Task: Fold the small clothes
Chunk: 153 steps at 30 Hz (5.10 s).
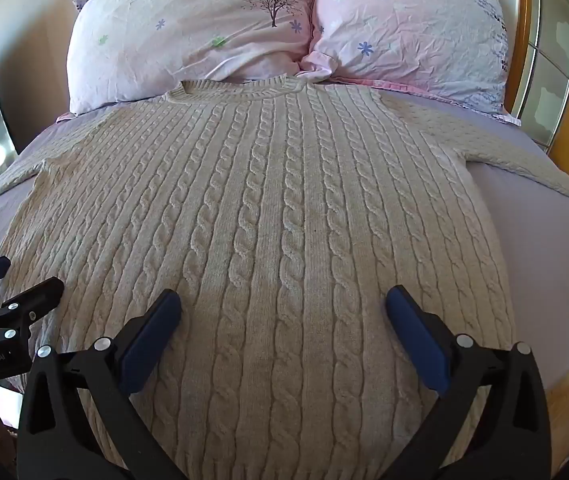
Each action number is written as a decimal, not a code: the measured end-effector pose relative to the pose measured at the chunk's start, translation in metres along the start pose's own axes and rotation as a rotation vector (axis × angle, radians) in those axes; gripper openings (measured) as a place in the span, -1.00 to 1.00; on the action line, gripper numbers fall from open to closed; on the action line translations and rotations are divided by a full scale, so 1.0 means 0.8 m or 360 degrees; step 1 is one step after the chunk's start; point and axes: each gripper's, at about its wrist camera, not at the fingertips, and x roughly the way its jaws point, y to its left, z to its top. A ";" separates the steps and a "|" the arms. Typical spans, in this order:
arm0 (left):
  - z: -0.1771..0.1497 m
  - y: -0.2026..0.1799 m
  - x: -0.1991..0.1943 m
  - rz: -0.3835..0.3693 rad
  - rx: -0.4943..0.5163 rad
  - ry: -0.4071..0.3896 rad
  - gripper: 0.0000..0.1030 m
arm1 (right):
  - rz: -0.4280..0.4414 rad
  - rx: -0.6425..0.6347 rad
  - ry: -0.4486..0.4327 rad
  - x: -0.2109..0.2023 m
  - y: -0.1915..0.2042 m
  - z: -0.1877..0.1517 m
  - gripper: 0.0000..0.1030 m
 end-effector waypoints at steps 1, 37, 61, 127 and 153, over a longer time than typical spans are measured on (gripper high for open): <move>0.000 0.000 0.000 0.0000 0.0000 -0.0001 0.97 | 0.0001 0.0001 0.0000 0.000 0.000 0.000 0.97; 0.000 0.000 0.000 -0.0001 0.0000 -0.0011 0.97 | -0.0006 0.0005 0.0000 0.003 0.002 -0.001 0.97; 0.000 0.000 0.000 -0.0001 -0.0001 -0.0013 0.97 | -0.0010 0.0008 0.0000 0.002 0.001 -0.001 0.97; 0.091 0.250 -0.006 -0.0359 -0.0789 -0.0522 0.97 | -0.0148 0.1736 -0.0415 0.032 -0.554 0.128 -0.85; 0.034 0.517 0.029 -0.0200 -0.2001 -0.0572 0.53 | 0.0953 0.0309 -0.0336 -0.036 -0.139 0.235 0.60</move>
